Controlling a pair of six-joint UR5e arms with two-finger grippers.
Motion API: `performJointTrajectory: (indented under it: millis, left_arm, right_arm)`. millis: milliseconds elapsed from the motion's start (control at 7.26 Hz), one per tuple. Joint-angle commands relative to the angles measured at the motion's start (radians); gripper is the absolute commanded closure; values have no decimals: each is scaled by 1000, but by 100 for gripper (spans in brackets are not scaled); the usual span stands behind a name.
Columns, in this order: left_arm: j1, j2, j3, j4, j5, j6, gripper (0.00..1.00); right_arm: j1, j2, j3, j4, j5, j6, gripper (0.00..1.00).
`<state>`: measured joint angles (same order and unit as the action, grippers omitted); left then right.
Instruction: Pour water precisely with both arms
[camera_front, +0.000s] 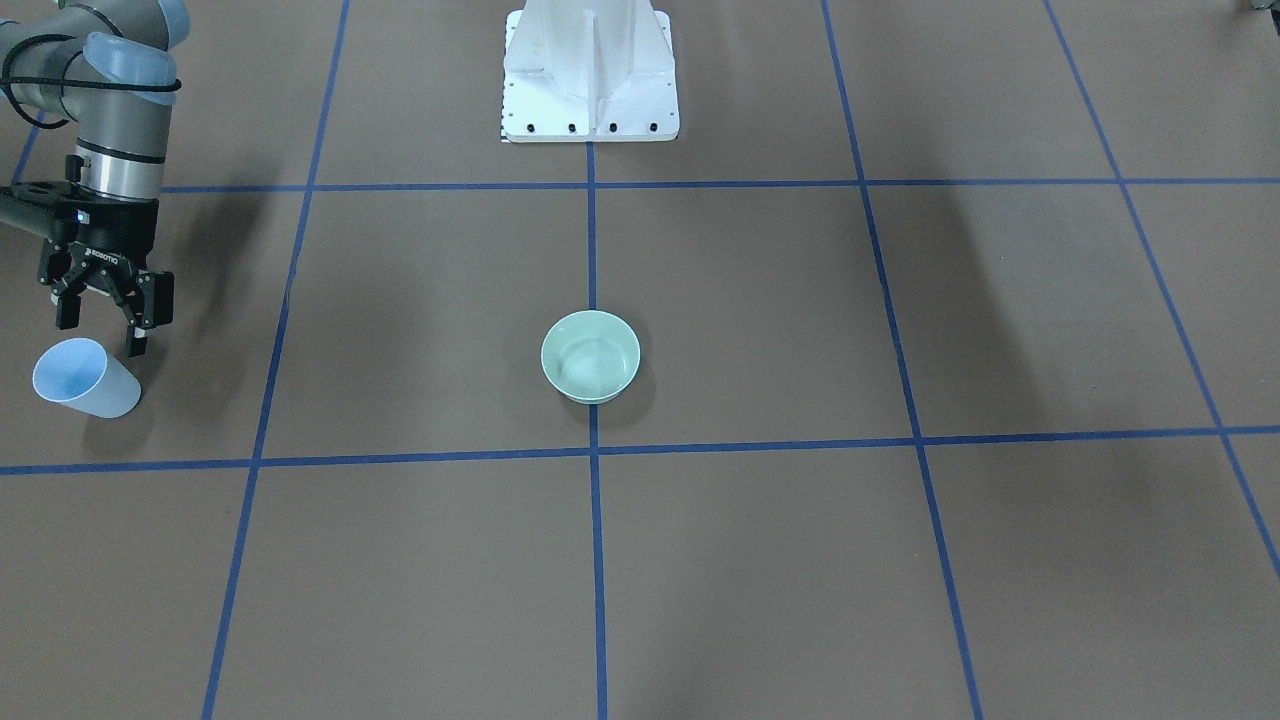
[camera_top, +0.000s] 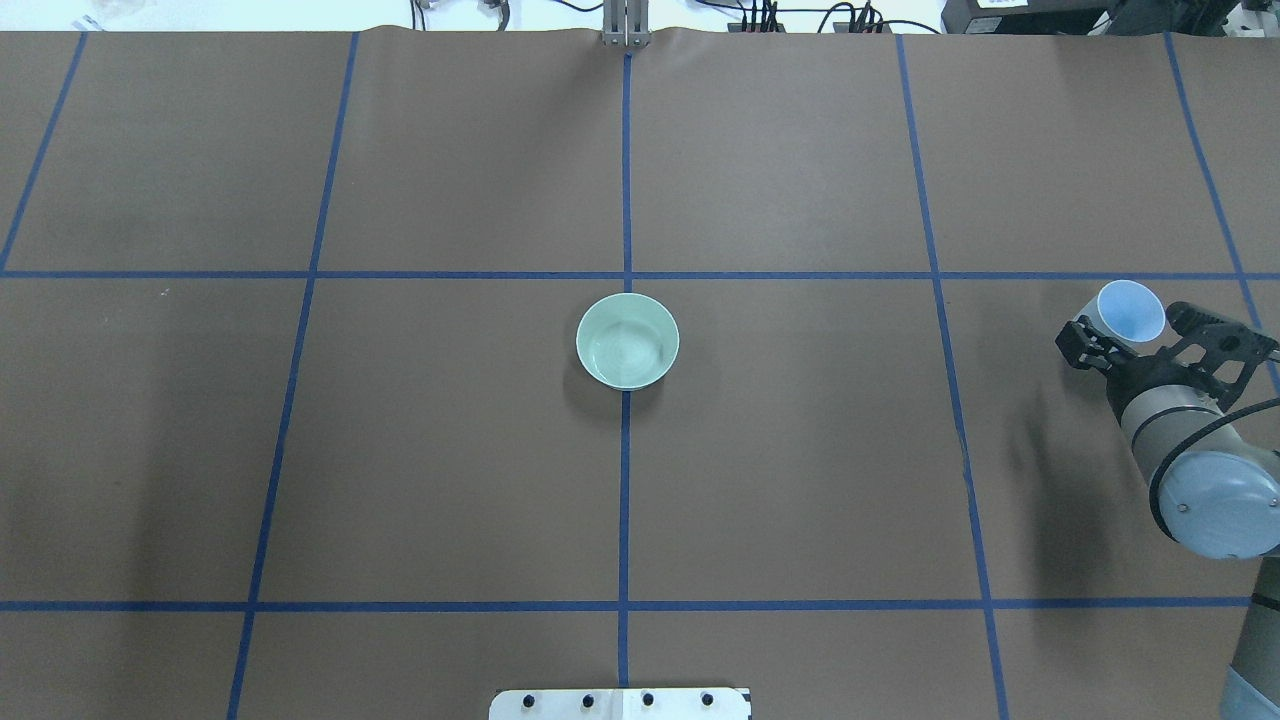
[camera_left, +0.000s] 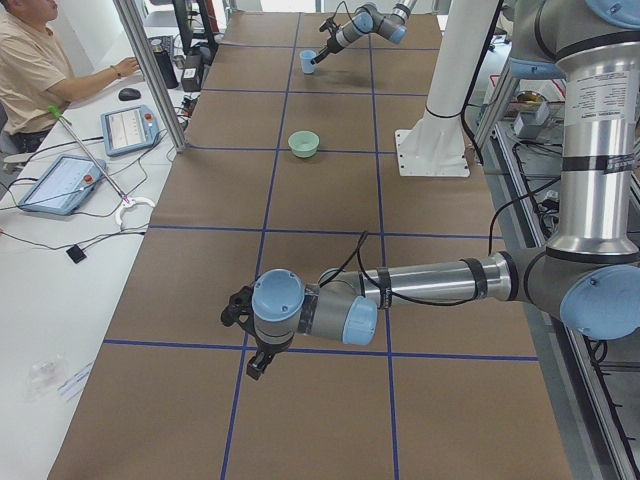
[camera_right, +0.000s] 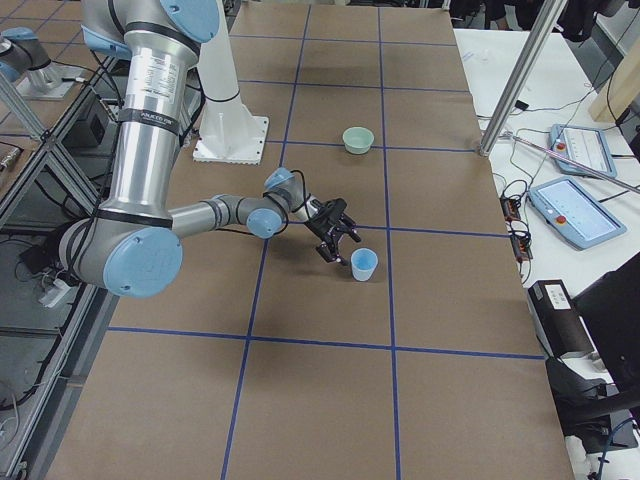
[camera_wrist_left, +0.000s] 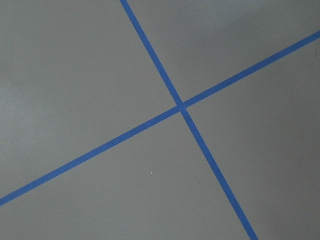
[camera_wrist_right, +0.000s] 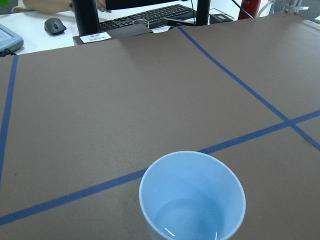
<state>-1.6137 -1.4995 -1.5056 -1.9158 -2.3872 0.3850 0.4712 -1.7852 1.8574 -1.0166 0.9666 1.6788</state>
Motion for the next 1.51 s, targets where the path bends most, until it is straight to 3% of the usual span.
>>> performJointTrajectory:
  millis: [0,413,826,964,1101,1239,1377]
  left_arm:
    - [0,15,-1,-8,-1,0,0]
    - [1,16,-4,-8,-1,0,0]
    - [1,18,-5,-9,-1,0,0]
    - [0,19,-1,-32,-1,0,0]
    - [1,31,-1,-43,-1,0,0]
    - [1,32,-1,-45,-1,0,0]
    - [0,32,1,-45,-4,0,0]
  right_arm:
    - [-5,93,-125,0,-69,19,1]
    - [-5,124,-234,1,-130,16,1]
    - [-3,125,-248,1,-140,16,1]
    - [-3,127,-251,3,-140,18,15]
    - [-2,128,-248,6,-140,16,75]
    - [-2,130,-250,6,-141,10,100]
    - [4,130,-250,6,-159,3,100]
